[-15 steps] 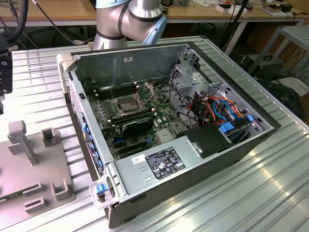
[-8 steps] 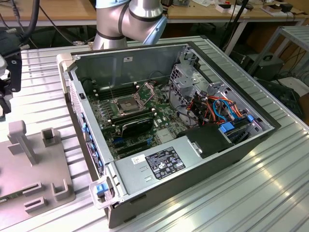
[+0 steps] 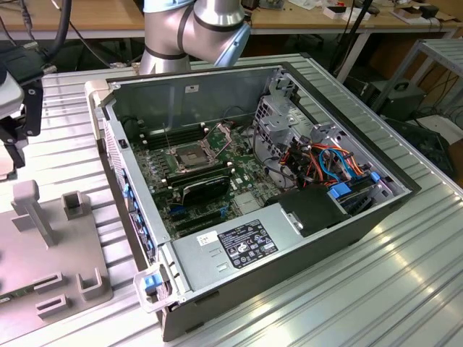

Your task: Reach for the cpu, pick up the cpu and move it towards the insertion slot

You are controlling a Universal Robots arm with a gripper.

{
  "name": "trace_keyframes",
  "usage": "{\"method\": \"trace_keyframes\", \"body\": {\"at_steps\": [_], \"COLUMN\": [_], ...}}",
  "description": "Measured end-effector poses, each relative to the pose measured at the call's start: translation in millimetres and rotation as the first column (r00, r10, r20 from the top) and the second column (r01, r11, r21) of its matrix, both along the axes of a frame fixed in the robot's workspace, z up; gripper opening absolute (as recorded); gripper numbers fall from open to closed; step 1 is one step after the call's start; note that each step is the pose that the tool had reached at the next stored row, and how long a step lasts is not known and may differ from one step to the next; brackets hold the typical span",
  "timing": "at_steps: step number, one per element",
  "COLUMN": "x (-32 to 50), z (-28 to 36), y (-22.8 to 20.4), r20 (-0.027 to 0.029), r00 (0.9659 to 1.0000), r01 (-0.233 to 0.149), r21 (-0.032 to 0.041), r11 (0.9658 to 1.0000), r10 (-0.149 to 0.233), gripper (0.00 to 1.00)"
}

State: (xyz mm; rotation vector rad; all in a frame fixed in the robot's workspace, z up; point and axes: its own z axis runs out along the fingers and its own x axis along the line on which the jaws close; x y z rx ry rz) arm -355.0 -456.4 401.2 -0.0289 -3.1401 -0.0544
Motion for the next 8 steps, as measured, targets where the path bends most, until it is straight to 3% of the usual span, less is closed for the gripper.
{"method": "trace_keyframes", "body": {"at_steps": [8], "x": [12.5], "z": [0.0], "y": [0.0], "r20": [0.0], "r00": [1.0], "r01": [0.0], "r21": [0.0], "r11": [1.0], "r10": [0.0], "gripper": [0.55]}}
